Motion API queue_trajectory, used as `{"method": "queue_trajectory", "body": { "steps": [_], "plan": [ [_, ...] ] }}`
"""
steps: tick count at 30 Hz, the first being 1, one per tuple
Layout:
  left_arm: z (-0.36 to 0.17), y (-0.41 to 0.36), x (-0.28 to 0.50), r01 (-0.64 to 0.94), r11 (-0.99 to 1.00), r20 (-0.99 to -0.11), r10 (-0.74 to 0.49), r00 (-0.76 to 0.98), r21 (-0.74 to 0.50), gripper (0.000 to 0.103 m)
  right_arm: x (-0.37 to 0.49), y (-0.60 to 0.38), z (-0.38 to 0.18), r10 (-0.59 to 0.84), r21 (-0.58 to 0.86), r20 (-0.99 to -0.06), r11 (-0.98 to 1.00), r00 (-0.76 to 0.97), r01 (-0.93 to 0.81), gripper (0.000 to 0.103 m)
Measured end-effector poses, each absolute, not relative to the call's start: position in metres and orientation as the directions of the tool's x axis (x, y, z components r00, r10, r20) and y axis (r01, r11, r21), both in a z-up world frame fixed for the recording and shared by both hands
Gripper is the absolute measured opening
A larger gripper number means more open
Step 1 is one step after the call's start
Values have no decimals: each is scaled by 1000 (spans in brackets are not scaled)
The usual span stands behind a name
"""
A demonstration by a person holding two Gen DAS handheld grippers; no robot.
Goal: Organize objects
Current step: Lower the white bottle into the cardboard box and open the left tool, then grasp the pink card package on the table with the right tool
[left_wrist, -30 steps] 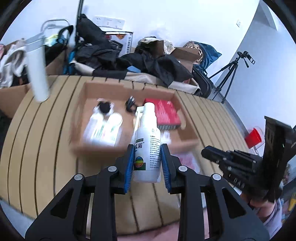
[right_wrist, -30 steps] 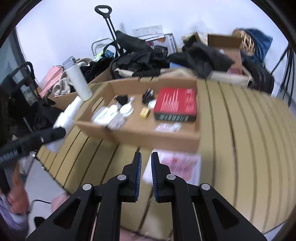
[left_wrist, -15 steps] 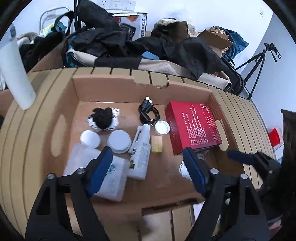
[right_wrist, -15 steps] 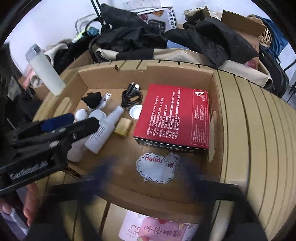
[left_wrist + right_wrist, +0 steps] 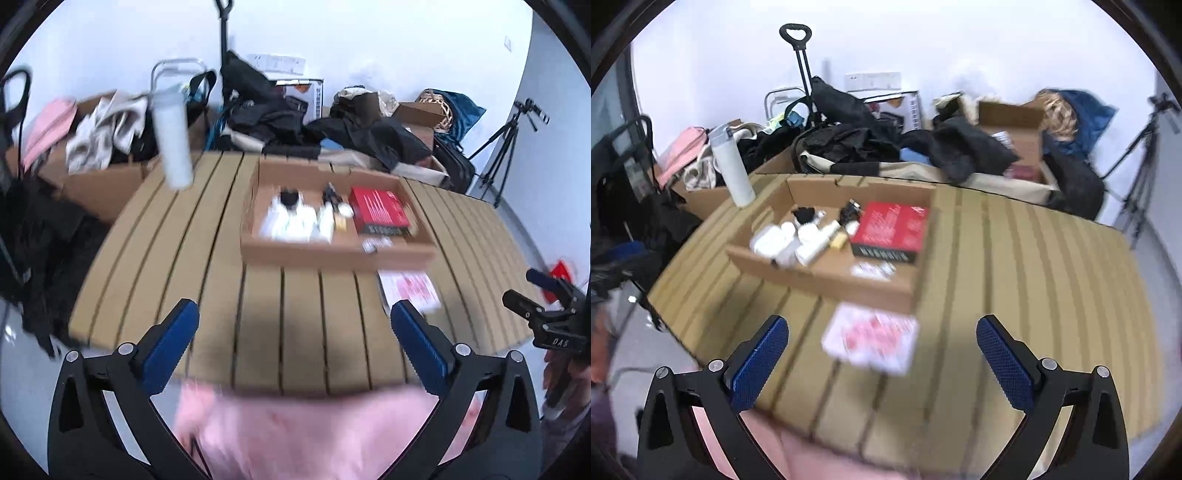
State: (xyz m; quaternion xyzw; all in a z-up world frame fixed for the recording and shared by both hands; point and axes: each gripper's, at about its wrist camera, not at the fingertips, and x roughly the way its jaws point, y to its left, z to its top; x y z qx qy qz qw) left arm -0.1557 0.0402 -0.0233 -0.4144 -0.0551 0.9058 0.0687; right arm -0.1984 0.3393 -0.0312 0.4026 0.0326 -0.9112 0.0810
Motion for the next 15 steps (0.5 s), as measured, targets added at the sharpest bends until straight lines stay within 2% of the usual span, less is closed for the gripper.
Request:
{"method": "queue_trajectory", "body": {
  "steps": [4, 6, 10, 14, 15],
  "plan": [
    [-31, 54, -121, -104, -987, -765, 159, -624, -120, 103, -125, 339, -16, -143, 38, -658, -987, -739, 157, 103],
    [-31, 64, -119, -139, -981, -757, 195, -623, -138, 103, -106, 335, -16, -147, 40, -636, -987, -758, 157, 103],
    [-38, 83, -134, -180, -973, -754, 224, -617, -142, 103, -111, 331, -35, -156, 46, -670, -985, -726, 168, 103],
    [-55, 115, -169, -275, -954, -776, 261, -574, -117, 103, -134, 343, -68, -240, 170, -739, -971, -630, 171, 103],
    [-63, 126, -186, -303, -947, -802, 264, -536, -108, 103, -143, 344, -78, -248, 167, -758, -968, -603, 188, 98]
  ]
}}
